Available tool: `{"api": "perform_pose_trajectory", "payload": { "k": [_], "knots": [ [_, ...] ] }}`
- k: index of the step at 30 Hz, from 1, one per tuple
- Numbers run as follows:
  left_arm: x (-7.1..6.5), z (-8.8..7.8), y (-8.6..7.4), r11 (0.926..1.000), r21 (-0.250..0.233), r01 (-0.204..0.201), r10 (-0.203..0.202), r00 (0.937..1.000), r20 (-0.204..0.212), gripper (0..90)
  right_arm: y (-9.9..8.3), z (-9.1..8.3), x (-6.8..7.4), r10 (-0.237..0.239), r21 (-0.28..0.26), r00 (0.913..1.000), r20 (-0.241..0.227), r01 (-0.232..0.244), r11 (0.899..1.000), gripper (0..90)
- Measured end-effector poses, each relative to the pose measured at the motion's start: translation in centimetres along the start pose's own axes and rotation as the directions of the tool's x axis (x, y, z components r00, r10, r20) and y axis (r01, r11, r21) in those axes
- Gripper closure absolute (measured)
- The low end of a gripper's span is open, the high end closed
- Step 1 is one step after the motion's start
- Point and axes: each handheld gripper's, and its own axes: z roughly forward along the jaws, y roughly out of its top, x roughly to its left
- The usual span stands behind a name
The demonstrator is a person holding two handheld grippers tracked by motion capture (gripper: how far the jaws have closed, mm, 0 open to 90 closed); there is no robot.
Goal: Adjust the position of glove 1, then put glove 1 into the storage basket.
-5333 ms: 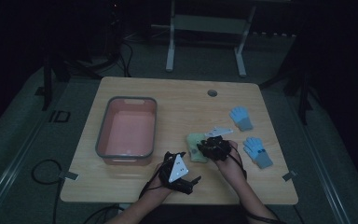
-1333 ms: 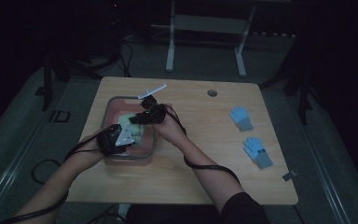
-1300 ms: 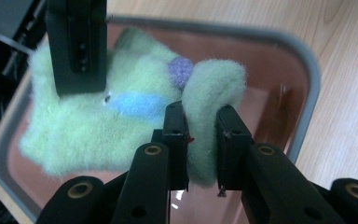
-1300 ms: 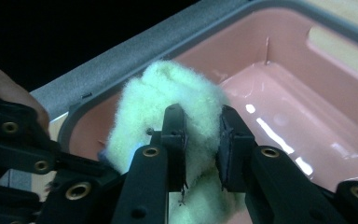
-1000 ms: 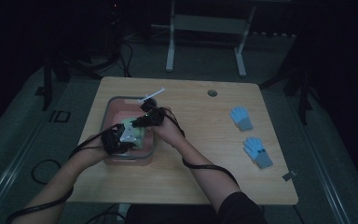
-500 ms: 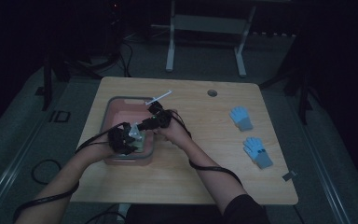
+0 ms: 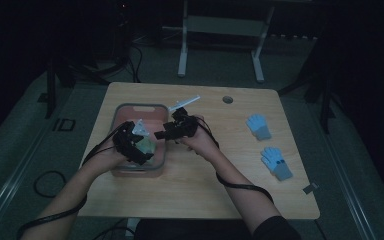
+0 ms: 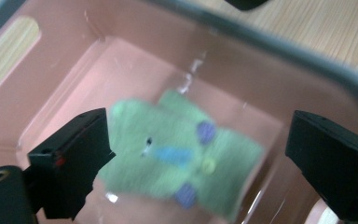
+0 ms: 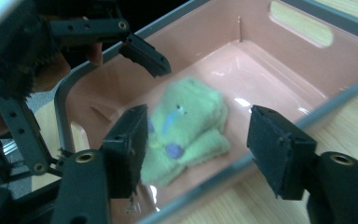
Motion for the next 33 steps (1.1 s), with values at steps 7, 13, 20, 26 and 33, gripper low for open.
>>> {"api": "perform_pose_trajectory", "payload": {
  "k": [7, 13, 20, 26, 33],
  "knots": [
    [-1.1, -0.1, 1.6, 0.9944, -0.098, 0.039, -0.037, 0.9991, 0.022, 2.3, -1.4, -2.2, -1.0, -0.004, 0.007, 1.0, -0.008, 0.004, 1.0, 26.7],
    [-2.7, 0.1, 3.0, 0.9872, -0.154, 0.042, -0.033, 0.9975, 0.063, 2.3, -3.0, -4.2, -2.0, -0.014, 0.004, 0.9995, 0.027, 0.014, 1.0, 24.9],
    [-4.4, 1.2, 4.5, 0.9808, -0.191, 0.039, -0.025, 0.9968, 0.076, 2.2, -4.9, -6.4, -3.2, -0.069, 0.013, 0.9922, 0.104, 0.068, 0.998, 21.9],
    [-6.0, 2.3, 5.4, 0.9773, -0.208, 0.041, -0.018, 0.9936, 0.112, 2.3, -6.9, -8.5, -4.0, -0.01, -0.016, 0.9874, 0.158, 0.012, 1.0, 14.0],
    [-7.6, 3.3, 6.2, 0.9741, -0.224, 0.033, 0.002, 0.9878, 0.155, 2.3, -9.2, -10.9, -4.7, 0.0, -0.04, 0.9874, 0.158, 0.006, 0.999, 13.9]
  ]
}}
